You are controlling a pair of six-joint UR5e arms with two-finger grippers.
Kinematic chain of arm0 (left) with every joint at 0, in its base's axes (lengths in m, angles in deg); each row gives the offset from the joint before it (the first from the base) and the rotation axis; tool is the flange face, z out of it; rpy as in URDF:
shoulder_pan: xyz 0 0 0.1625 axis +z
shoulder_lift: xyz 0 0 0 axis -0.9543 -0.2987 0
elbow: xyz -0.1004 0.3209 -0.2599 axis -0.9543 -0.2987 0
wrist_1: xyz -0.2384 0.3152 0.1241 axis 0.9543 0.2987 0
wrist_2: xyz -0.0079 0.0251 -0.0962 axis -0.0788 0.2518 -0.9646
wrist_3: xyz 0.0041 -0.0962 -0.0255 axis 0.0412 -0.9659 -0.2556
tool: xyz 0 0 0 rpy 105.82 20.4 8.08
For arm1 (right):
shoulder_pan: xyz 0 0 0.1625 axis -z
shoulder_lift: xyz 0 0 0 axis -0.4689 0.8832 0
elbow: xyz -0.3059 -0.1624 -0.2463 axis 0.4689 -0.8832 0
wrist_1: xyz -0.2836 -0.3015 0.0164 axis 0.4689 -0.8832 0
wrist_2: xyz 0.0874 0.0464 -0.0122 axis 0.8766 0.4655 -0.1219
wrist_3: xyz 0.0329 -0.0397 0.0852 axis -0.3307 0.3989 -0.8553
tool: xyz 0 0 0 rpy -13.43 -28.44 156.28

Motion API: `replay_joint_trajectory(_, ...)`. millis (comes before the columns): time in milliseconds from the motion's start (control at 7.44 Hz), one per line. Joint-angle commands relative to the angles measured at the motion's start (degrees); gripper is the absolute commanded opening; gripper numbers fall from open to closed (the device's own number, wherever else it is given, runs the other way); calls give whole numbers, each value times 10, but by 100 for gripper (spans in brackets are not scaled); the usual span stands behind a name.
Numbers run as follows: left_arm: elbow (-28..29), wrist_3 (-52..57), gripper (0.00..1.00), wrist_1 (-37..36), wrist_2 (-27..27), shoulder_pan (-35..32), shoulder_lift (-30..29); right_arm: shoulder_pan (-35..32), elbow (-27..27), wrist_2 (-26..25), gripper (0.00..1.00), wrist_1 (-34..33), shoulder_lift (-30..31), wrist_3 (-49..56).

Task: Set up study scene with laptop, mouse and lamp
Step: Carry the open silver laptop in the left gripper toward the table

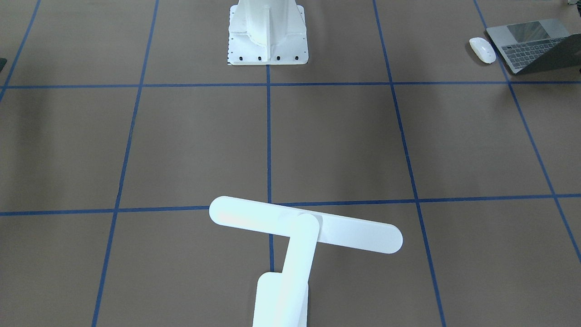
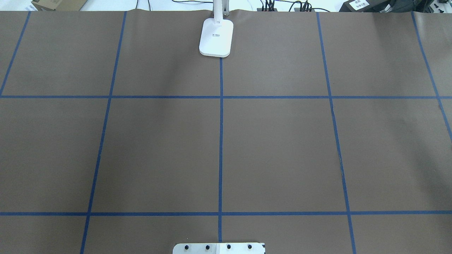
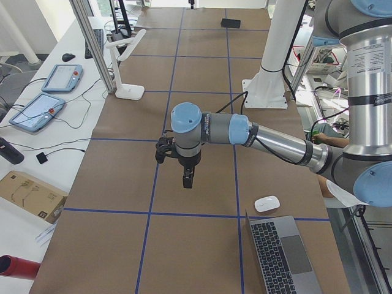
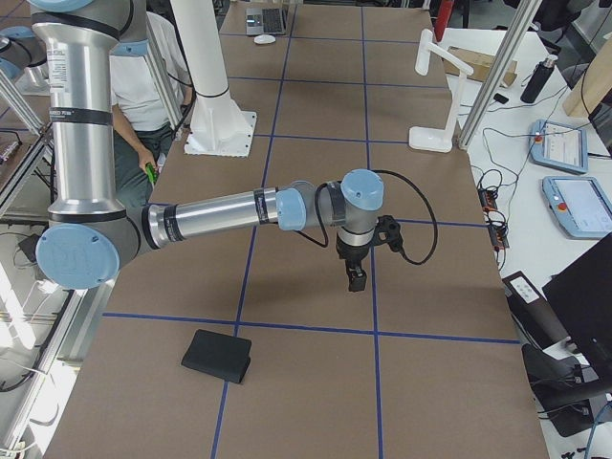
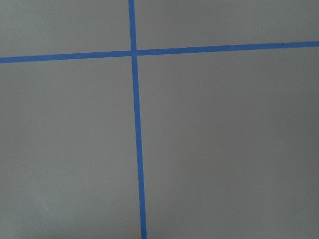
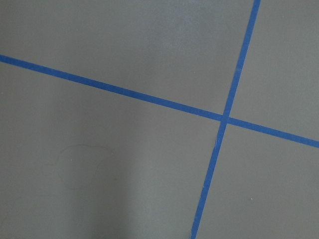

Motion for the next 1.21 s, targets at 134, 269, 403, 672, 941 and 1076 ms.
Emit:
replay_joint_trajectory(134,-22,0,100,-2,1,1,1,0,4,2,99,0,0,0)
replay_joint_trajectory(269,-25,-1,100,-2,1,1,1,1,3,2,99,0,0,0)
replay_joint_trajectory(403,-26,-1,100,-3,0,1,1,1,3,3,99,0,0,0)
replay_joint_trajectory(672,-25,-14,99,-2,-1,1,-2,1,4,4,99,1,0,1)
replay_joint_trajectory(941,-19,-11,99,2,0,-5,26,1,4,4,99,3,-2,0)
replay_joint_trajectory(1076,-18,-12,99,-3,-1,-6,28,1,0,6,99,29,0,0)
